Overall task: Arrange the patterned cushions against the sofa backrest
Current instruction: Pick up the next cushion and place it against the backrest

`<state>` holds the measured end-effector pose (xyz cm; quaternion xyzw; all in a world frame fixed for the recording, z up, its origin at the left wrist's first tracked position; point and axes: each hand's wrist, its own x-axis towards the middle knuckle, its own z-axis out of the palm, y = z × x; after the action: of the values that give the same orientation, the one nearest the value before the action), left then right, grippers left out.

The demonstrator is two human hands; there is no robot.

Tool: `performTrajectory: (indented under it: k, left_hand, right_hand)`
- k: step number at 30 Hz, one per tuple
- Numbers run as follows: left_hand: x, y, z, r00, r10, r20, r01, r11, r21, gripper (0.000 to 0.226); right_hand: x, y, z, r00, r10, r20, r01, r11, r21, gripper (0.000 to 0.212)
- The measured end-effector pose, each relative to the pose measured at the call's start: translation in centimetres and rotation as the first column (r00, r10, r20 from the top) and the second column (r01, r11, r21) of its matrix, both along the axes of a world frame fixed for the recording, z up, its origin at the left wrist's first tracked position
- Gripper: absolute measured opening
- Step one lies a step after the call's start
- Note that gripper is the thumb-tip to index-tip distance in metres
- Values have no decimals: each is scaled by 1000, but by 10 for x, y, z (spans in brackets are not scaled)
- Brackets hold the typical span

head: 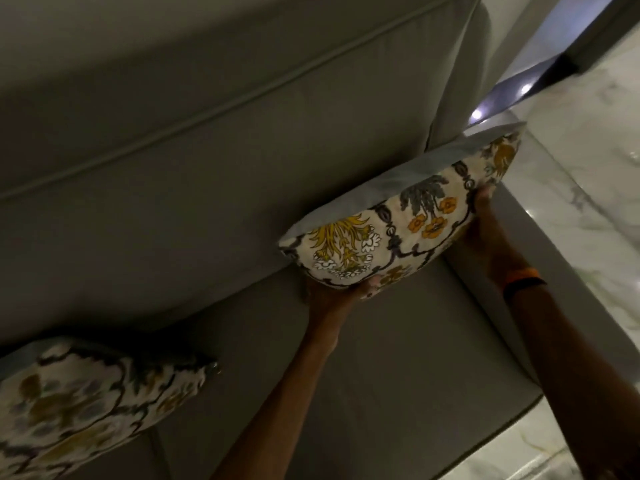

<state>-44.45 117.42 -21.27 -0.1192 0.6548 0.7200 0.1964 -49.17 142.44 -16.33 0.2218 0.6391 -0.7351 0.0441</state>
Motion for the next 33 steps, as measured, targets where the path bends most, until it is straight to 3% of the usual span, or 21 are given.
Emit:
performTrajectory:
  k: [4, 8, 10, 13, 15, 17, 20, 22, 24, 26, 30, 33]
  left_hand:
    - [-20, 6, -28, 999, -26, 23, 27, 999, -47, 87]
    - [-27, 1, -40, 995, -69, 70, 70, 997, -16, 70]
    - [-22, -4, -42, 995, -100, -12, 99, 993, -56, 70]
    - [-6, -19, -41, 995, -3, -99, -11, 989, -149, 90]
    - [8, -37, -42, 995, 27, -96, -45, 981, -187, 101]
    - [25, -59, -44, 995, -48, -87, 21, 958, -285, 107]
    - [66, -107, -38, 973, -226, 43, 218, 846, -486, 112]
    - [98, -146, -47, 928, -362, 86, 332, 702, -630, 106]
    - [130, -193, -52, 872, -476, 111, 391, 544, -742, 100]
    - [157, -240, -54, 843, -517, 146, 412, 449, -792, 96]
    - [219, -359, -50, 819, -557, 137, 383, 353, -854, 89]
    - [269, -465, -49, 826, -555, 97, 327, 333, -884, 84]
  right_hand:
    - [-13, 2, -19, 997, -80, -18, 81, 996, 25, 64]
    - [-19, 4, -35, 991, -128, 46, 127, 991, 29, 115]
    - [-9, 4, -49, 983, -170, 71, 167, 985, 44, 107]
    - [26, -31, -43, 954, -275, 120, 258, 956, 140, 84]
    - [59, -66, -47, 929, -338, 152, 313, 935, 167, 84]
    - [92, -100, -56, 926, -334, 176, 297, 933, 204, 86]
    - [135, -157, -73, 939, -249, 238, 175, 939, 295, 86]
    - [159, -203, -79, 947, -162, 277, 42, 919, 392, 86]
    - [185, -253, -83, 953, -49, 299, -112, 860, 497, 78]
    - [210, -300, -90, 942, 62, 329, -260, 754, 604, 75]
    - [266, -419, -94, 874, 269, 405, -484, 557, 675, 83]
    - [310, -521, -96, 812, 379, 443, -580, 444, 683, 93]
